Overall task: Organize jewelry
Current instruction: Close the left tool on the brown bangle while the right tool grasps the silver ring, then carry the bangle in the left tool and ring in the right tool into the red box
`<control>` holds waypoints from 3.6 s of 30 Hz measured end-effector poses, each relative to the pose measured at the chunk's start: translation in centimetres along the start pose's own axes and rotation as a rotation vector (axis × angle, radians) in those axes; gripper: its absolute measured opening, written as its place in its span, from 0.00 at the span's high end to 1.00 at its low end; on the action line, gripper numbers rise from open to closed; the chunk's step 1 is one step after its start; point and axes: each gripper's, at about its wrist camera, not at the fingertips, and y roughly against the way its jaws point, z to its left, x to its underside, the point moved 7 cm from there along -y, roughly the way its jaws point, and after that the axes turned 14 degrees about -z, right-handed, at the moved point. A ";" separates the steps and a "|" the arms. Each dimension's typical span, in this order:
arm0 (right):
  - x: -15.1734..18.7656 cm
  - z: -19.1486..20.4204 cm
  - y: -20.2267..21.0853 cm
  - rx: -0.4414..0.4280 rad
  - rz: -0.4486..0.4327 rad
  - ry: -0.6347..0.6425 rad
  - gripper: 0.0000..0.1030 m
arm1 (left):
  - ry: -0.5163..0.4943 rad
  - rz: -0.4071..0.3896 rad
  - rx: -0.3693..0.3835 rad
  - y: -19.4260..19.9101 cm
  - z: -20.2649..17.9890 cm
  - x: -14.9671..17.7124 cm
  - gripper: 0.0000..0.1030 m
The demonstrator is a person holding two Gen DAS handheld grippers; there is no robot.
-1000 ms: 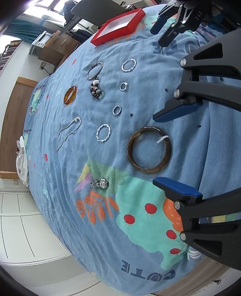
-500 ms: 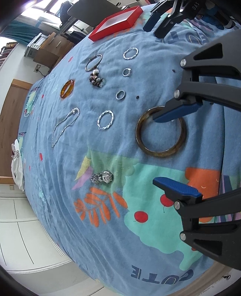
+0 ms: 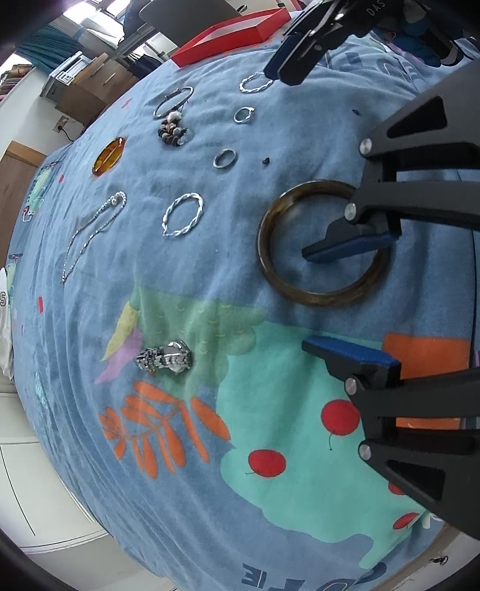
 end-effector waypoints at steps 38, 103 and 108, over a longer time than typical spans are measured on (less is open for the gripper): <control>-2.1 -1.2 1.8 0.054 -0.038 0.071 0.81 | -0.043 -0.138 -0.040 4.1 -1.6 -1.5 0.92; -1.6 -36.6 13.3 0.337 0.051 0.047 0.81 | -0.428 0.015 0.330 -9.1 -48.8 -3.1 0.92; -0.8 -36.0 12.7 0.312 0.122 0.116 0.81 | -0.449 0.042 0.313 -9.9 -49.7 -2.5 0.92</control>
